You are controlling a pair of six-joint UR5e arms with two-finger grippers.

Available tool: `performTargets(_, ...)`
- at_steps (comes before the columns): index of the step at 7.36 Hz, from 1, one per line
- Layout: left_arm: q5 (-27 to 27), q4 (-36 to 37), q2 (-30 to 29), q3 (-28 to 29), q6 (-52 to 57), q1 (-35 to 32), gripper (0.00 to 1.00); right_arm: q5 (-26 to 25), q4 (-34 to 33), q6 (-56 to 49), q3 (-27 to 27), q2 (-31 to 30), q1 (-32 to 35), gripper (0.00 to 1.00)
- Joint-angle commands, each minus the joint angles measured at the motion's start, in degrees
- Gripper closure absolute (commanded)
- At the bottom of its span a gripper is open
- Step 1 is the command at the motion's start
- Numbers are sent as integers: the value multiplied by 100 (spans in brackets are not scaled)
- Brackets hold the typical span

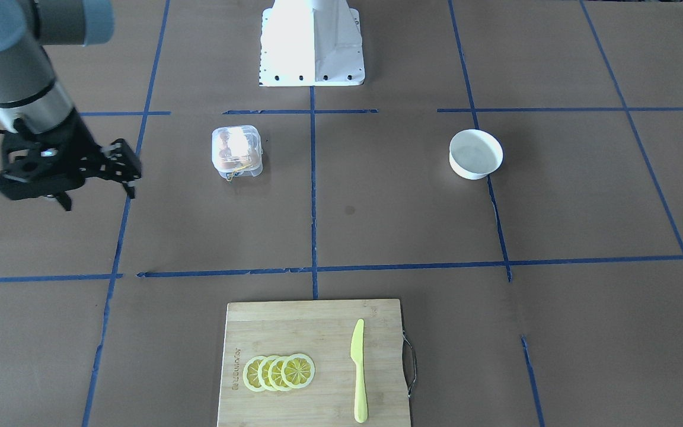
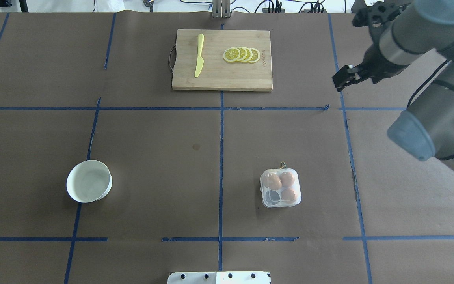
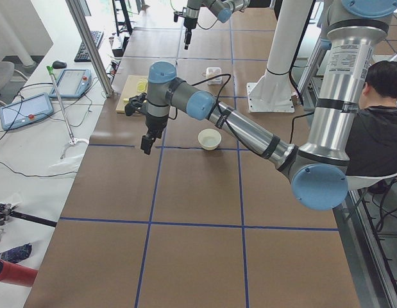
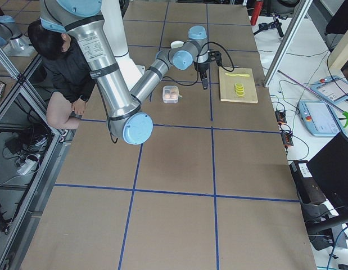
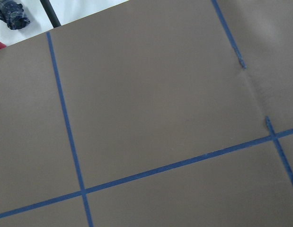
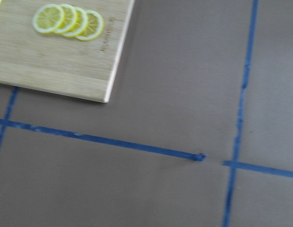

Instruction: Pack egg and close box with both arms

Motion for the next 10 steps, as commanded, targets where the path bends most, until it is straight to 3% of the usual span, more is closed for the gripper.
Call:
performTargets(1, -261, -143, 197, 594, 1108, -379, 0, 666, -115, -2006, -38, -946, 1083, 0)
performTargets(3, -508, -1036, 697, 850, 1210, -389, 0, 1305, -89, -2240, 50, -1885, 1672, 0)
performTargets(5, -456, -1532, 682, 1481, 1244, -371, 0, 1353, -89, -3279, -439, -1995, 2323, 0)
performTargets(7, -473, -1185, 646, 1494, 1183, -371, 0, 1109, -98, -3479, -599, -2240, 2396, 0)
performTargets(8, -491, -799, 629, 1485, 1096, -362, 0, 1133, -11, -3393, -1044, -2102, 2387, 0)
performTargets(10, -744, -637, 672, 1424, -294, -371, 0, 1483, -1, -3401, -1329, -2091, 2694, 0)
